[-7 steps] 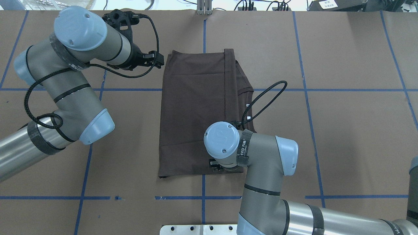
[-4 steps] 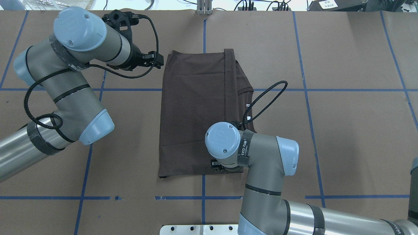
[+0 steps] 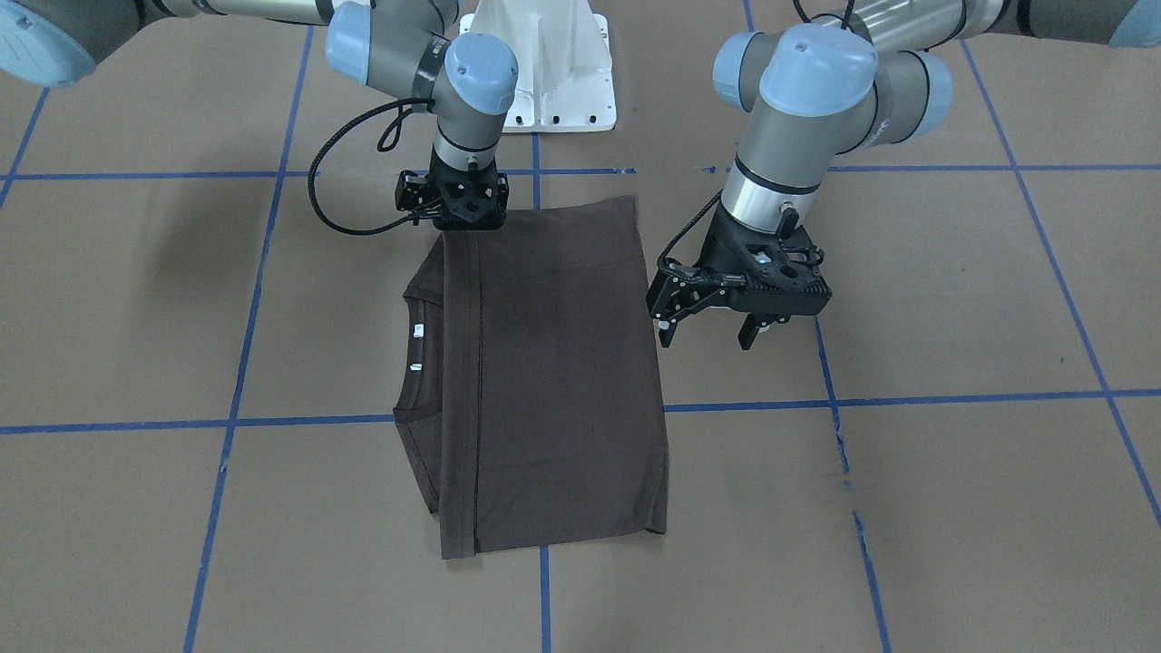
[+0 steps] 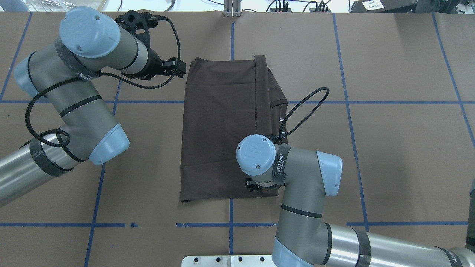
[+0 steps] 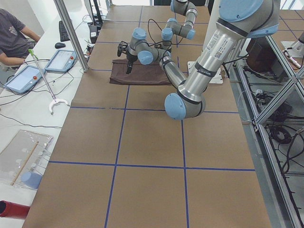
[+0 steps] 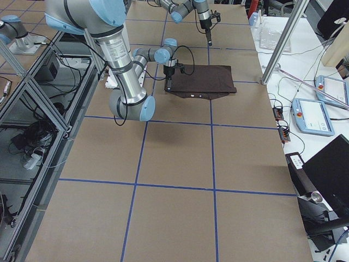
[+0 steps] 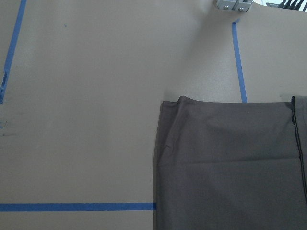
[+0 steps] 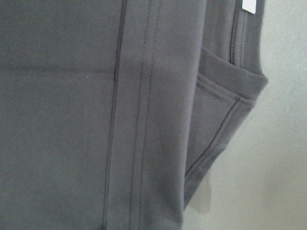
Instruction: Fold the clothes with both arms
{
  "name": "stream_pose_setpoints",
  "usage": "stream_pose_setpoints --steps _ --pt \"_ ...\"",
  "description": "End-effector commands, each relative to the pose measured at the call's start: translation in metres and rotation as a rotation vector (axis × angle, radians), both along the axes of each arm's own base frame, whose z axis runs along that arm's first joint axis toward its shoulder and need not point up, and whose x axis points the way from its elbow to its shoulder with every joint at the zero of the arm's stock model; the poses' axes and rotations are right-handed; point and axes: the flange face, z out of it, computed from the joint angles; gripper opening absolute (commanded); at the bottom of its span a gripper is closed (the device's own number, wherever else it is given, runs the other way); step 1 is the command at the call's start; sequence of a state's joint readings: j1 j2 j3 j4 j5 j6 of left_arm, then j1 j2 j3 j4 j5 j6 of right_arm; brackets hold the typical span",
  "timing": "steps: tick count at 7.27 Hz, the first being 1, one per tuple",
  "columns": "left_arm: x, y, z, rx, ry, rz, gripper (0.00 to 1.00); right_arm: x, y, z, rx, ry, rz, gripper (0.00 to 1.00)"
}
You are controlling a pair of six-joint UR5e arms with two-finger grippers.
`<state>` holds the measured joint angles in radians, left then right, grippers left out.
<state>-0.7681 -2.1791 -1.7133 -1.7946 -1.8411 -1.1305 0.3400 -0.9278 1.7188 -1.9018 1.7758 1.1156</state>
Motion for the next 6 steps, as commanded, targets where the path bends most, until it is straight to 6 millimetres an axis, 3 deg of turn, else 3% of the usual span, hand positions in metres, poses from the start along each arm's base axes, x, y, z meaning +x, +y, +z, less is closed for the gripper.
stream_pose_setpoints --steps 1,4,6 --pt "-0.001 0.001 -0.002 0.001 0.002 0.001 1.00 0.013 -0.014 0.008 0.008 0.009 -0.004 1.00" --pt "0.002 0.002 -0.002 -0.001 0.002 0.004 1.00 0.034 -0.028 0.019 0.020 0.013 -0.007 1.00" --pt "0.003 0.004 -0.005 -0.001 0.007 0.005 1.00 0.048 -0.025 0.034 0.020 0.023 -0.002 1.00"
